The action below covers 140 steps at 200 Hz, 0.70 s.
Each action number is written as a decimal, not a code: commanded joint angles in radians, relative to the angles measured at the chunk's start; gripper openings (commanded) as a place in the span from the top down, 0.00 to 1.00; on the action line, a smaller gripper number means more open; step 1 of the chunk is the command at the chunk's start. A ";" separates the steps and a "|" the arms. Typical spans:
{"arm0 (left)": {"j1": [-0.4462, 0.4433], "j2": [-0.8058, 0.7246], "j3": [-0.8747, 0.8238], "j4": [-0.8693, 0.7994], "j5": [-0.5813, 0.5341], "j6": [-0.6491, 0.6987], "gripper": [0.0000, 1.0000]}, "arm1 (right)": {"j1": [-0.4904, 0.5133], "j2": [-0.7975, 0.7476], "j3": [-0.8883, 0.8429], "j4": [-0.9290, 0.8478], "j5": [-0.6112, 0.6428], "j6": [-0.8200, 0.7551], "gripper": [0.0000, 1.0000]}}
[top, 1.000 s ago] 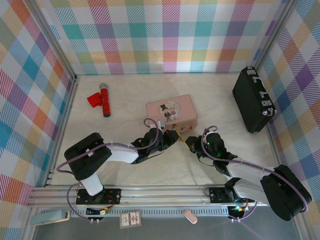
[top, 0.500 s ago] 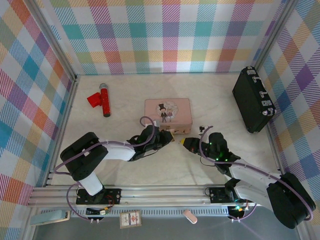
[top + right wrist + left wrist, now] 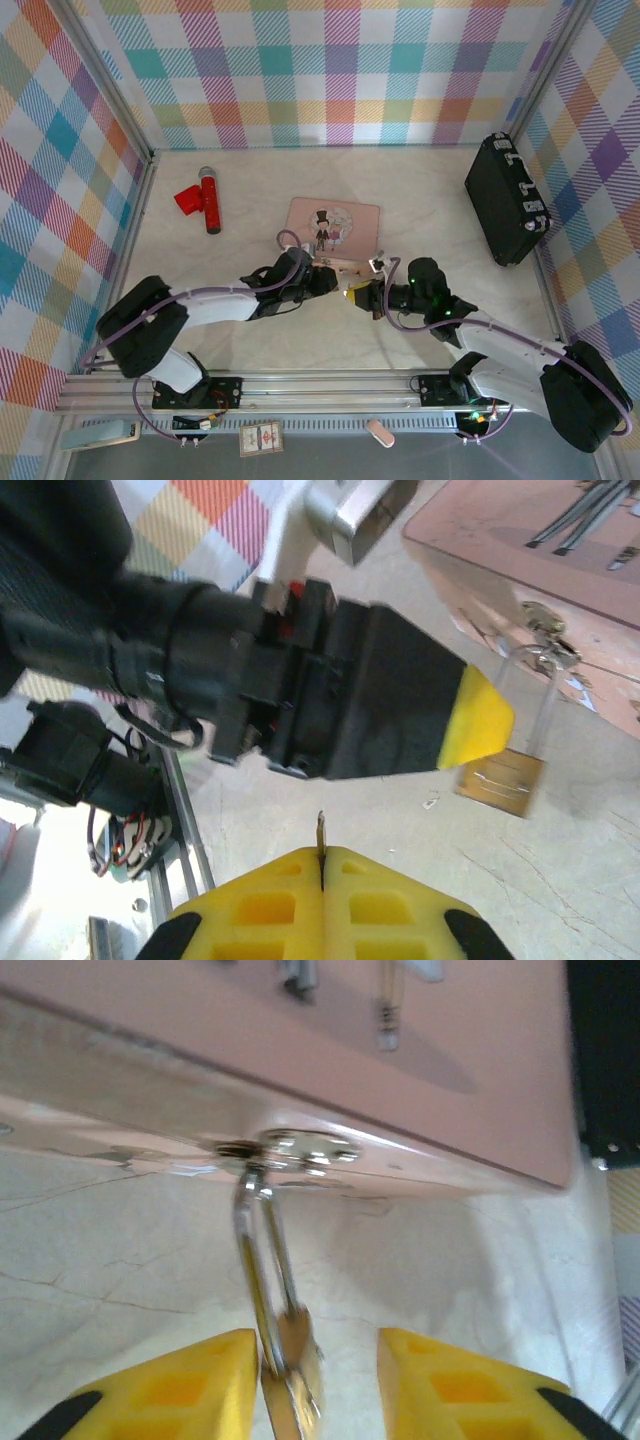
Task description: Unlock the padlock with the key
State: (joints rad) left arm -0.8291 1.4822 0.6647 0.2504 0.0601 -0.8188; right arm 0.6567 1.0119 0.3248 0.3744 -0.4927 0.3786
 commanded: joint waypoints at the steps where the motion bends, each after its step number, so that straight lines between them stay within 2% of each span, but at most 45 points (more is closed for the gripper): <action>1: 0.005 -0.136 -0.009 -0.084 -0.010 0.150 0.57 | 0.015 -0.024 0.035 -0.079 -0.035 -0.161 1.00; 30: 0.011 -0.288 -0.022 -0.176 -0.002 0.286 0.52 | 0.029 -0.015 0.077 -0.182 -0.008 -0.261 1.00; 60: 0.012 -0.367 0.006 -0.213 0.131 0.383 0.54 | 0.040 0.017 0.106 -0.200 -0.005 -0.317 1.00; 89: 0.010 -0.380 0.026 -0.213 0.268 0.435 0.59 | 0.054 0.065 0.135 -0.188 -0.023 -0.345 1.00; 140: 0.002 -0.343 0.045 -0.223 0.297 0.427 0.62 | 0.091 0.113 0.164 -0.164 -0.018 -0.360 1.00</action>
State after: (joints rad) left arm -0.8261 1.1213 0.6800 0.0330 0.3080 -0.4137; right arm 0.7315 1.1088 0.4477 0.1993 -0.4950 0.0593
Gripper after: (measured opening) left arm 0.387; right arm 0.063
